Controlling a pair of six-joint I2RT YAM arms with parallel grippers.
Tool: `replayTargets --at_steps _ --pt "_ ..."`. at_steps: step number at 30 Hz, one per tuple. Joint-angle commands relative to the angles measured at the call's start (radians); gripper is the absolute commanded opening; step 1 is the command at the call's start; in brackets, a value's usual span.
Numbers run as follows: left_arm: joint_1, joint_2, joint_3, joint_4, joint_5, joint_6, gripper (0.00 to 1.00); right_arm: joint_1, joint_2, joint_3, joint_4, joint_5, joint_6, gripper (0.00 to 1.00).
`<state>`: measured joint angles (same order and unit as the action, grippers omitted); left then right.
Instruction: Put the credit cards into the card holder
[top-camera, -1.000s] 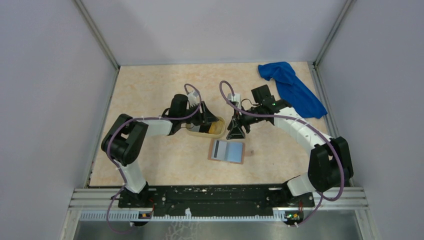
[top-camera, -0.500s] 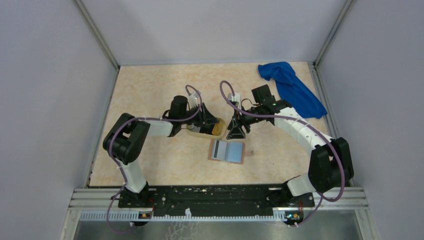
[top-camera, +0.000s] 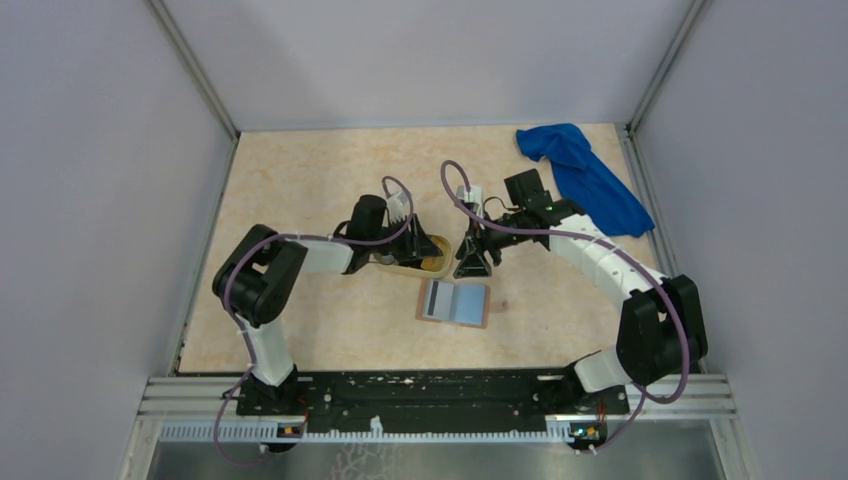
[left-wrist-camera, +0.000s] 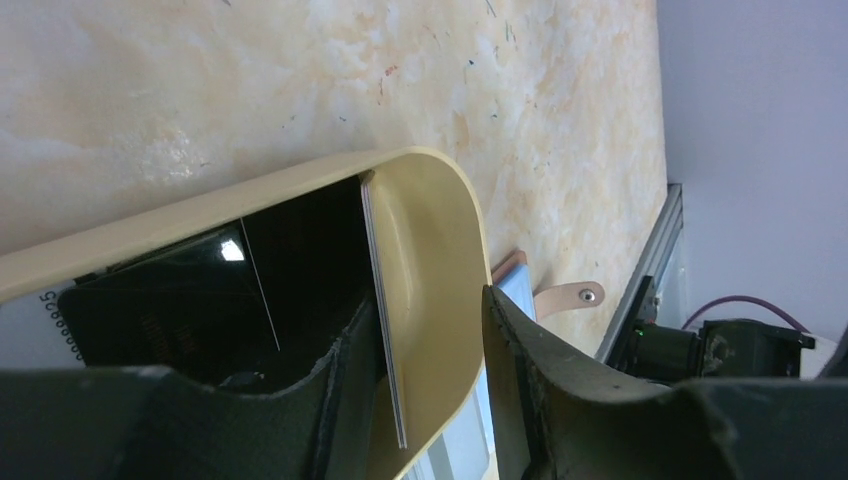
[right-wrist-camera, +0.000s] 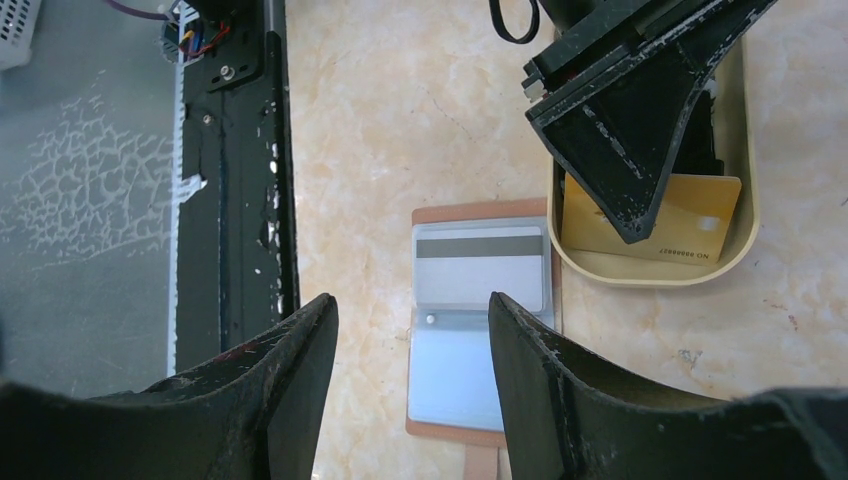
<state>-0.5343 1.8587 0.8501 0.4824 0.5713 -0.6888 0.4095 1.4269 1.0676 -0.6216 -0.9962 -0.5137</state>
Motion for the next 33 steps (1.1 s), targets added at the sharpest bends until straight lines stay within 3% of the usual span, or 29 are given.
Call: replayTargets --at_steps 1,8,33 --pt "-0.025 0.013 0.071 -0.112 -0.082 0.089 0.48 -0.009 -0.042 0.045 0.006 -0.029 -0.014 0.57" --pt "-0.046 0.023 0.125 -0.201 -0.127 0.131 0.43 -0.010 -0.044 0.045 0.006 -0.030 -0.016 0.57" --pt "-0.038 -0.045 0.124 -0.219 -0.089 0.143 0.42 -0.018 -0.049 0.046 0.004 -0.036 -0.017 0.57"
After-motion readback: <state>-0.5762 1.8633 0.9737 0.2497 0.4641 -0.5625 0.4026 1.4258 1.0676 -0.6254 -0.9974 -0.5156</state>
